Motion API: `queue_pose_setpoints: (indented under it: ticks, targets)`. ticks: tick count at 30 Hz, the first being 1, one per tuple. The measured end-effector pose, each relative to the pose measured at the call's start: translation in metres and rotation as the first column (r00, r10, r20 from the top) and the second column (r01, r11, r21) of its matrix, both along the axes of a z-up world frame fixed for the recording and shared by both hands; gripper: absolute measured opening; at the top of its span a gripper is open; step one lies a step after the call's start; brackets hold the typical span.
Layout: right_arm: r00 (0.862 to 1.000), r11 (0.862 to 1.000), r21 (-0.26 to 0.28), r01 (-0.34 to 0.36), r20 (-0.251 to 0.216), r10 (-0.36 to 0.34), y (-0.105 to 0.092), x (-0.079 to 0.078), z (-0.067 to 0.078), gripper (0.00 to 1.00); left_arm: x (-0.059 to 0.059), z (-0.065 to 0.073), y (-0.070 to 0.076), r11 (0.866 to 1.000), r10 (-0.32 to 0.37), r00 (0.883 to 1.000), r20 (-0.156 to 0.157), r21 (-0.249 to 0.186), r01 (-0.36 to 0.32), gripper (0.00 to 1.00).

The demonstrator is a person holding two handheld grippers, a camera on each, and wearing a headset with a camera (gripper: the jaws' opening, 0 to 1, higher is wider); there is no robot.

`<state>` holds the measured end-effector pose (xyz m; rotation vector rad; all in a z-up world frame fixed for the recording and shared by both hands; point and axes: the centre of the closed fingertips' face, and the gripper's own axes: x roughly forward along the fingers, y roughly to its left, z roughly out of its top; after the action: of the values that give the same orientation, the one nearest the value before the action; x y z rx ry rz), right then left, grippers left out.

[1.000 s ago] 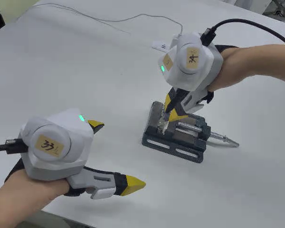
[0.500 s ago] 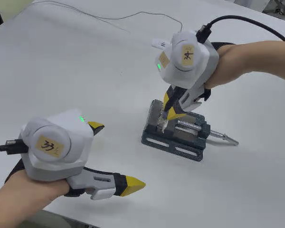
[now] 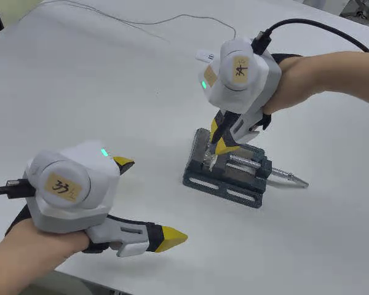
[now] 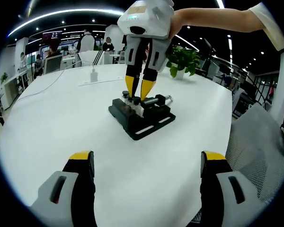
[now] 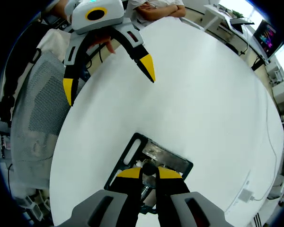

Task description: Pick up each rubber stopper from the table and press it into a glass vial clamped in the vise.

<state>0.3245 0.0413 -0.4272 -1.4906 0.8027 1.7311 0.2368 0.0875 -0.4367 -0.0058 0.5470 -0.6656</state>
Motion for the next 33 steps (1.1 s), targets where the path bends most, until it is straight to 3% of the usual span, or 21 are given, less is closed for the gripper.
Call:
queue_pose_setpoints:
  ticks: [10,17,23,28,33]
  targets:
    - [1.0,1.0,-0.019,0.019,0.006,-0.019,-0.001,0.005,-0.002,0.06,0.001,0.0,0.0,1.0,0.001,1.0,-0.003,-0.003,-0.001,0.92]
    - [0.997,0.996,-0.031,0.081,0.007,-0.081,0.0,0.006,-0.003,0.05,0.001,-0.001,-0.002,1.0,0.0,1.0,-0.003,-0.005,0.0,0.92]
    - [0.988,0.987,-0.041,0.157,0.006,-0.157,0.001,0.007,-0.003,0.05,0.002,-0.001,-0.004,1.0,-0.006,1.0,-0.006,-0.007,0.006,0.92]
    - [0.972,0.971,-0.038,0.235,-0.003,-0.235,0.002,0.009,-0.003,0.05,0.002,-0.001,-0.005,1.0,-0.011,1.0,-0.004,-0.006,0.011,0.92]
    - [0.973,0.972,-0.034,0.232,-0.01,-0.232,0.0,0.013,-0.004,0.05,0.002,-0.002,-0.008,1.0,-0.015,1.0,-0.009,-0.012,0.015,0.91]
